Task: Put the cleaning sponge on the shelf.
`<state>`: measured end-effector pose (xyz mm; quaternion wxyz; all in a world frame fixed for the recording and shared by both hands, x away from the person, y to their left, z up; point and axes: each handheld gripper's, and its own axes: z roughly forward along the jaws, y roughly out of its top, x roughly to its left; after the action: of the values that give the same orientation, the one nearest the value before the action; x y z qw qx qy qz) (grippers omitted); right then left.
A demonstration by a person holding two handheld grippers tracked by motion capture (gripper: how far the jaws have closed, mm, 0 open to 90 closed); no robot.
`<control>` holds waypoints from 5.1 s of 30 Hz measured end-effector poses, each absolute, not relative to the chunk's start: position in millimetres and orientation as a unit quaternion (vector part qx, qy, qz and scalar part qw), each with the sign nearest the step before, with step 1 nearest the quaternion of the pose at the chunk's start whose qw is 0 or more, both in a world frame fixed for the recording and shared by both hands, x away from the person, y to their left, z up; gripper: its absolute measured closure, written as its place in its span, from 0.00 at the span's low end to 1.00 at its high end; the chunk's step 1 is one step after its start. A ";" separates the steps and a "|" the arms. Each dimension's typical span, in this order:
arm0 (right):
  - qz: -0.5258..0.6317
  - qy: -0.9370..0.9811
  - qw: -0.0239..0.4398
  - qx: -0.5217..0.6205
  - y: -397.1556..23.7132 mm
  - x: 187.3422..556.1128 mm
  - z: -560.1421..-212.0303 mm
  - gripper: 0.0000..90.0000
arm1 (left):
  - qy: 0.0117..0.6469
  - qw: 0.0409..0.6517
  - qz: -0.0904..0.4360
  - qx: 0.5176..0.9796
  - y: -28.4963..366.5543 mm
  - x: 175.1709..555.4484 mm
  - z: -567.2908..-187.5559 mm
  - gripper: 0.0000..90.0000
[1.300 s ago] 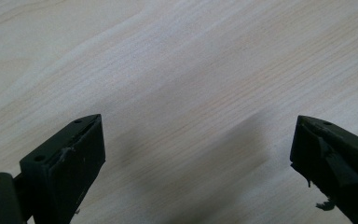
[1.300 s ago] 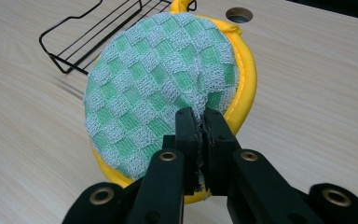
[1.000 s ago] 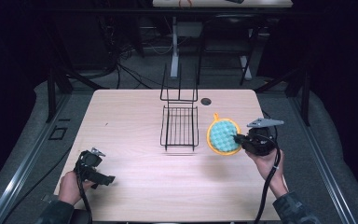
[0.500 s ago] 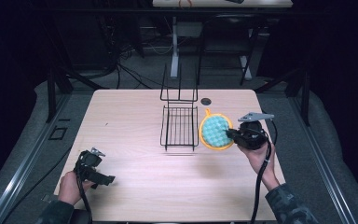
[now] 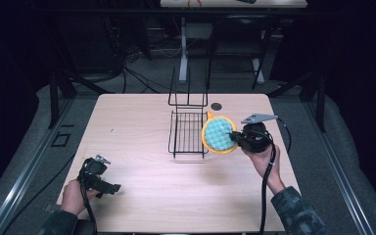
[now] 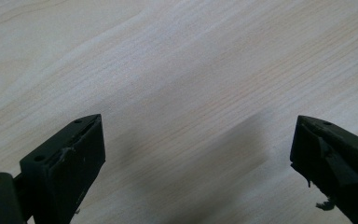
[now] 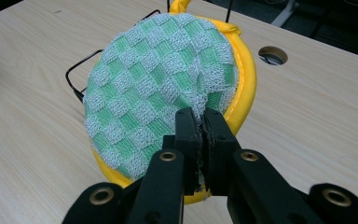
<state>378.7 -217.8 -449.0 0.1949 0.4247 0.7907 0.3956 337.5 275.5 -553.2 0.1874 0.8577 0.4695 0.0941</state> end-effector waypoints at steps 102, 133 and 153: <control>0.377 0.780 0.104 0.488 -130.6 451.9 -521.9 0.81 | 0.467 0.193 0.095 0.858 276.1 336.6 -552.0 0.03; 0.388 0.812 0.108 0.422 -144.4 414.1 -480.4 0.12 | 0.467 0.193 0.097 0.857 275.8 336.5 -551.7 0.03; 0.364 0.825 0.159 0.402 -186.2 370.7 -456.7 0.01 | 0.465 0.194 0.095 0.858 275.4 336.9 -552.0 0.03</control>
<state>370.7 -186.2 -456.7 0.1590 0.4021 0.8247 0.3645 336.9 275.4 -552.0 0.1942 0.8583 0.4653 0.0950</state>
